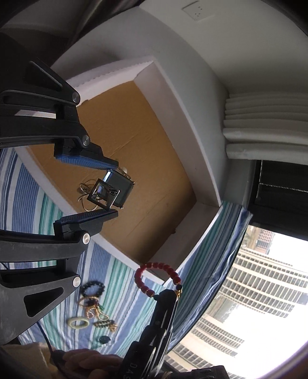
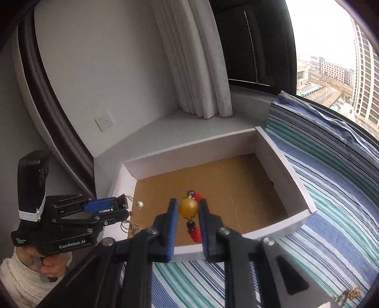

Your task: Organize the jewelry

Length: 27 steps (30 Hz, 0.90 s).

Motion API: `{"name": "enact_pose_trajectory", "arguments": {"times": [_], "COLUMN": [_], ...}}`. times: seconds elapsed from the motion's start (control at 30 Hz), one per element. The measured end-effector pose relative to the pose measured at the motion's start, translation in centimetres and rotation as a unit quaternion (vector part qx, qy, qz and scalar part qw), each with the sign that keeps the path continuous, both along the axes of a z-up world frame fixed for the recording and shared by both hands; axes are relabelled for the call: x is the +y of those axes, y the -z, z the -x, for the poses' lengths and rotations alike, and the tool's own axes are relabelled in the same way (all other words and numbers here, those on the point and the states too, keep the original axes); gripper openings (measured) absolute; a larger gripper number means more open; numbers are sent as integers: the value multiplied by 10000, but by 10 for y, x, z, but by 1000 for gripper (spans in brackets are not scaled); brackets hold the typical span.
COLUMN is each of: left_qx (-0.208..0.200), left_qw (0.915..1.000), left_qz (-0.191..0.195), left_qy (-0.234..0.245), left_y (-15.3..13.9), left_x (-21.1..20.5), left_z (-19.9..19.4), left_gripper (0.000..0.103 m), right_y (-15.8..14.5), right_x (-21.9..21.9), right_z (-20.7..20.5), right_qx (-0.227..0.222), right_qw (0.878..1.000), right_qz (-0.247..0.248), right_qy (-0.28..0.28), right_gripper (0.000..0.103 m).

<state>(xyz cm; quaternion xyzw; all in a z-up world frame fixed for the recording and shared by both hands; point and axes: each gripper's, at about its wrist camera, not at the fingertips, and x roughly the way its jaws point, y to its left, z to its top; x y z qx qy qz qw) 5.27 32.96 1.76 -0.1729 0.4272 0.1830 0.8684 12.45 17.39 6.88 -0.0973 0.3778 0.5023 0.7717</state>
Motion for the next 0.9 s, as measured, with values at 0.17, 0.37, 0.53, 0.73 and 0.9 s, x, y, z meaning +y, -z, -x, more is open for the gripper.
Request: {"name": "enact_pose_trajectory", "arguments": {"times": [0.17,0.37,0.53,0.73,0.9], "left_qx": [318,438,192,-57,-192], "left_qw": [9989,9973,9970,9982,9958], "left_qz": [146,-18,-540,-601,-443], "left_qy": [-307,-582,-522,35,784], "left_y": [31,43,39,48,51], "left_x": [18,21,1,-56,-130], "left_z": [-9,-14,-4,5,7], "left_gripper": [34,72,92,92,92], "right_y": [36,50,42,56,80], "right_x": [39,37,-2,-82,-164], "right_z": [-18,-27,-5,44,72], "right_qx": [49,312,234,-356,-518], "right_qw": [9995,9978,9982,9946,9836], "right_qz": [224,73,-91,351,711], "right_qy": [216,574,552,908,1577], "right_gripper": [19,47,47,48,62]}}
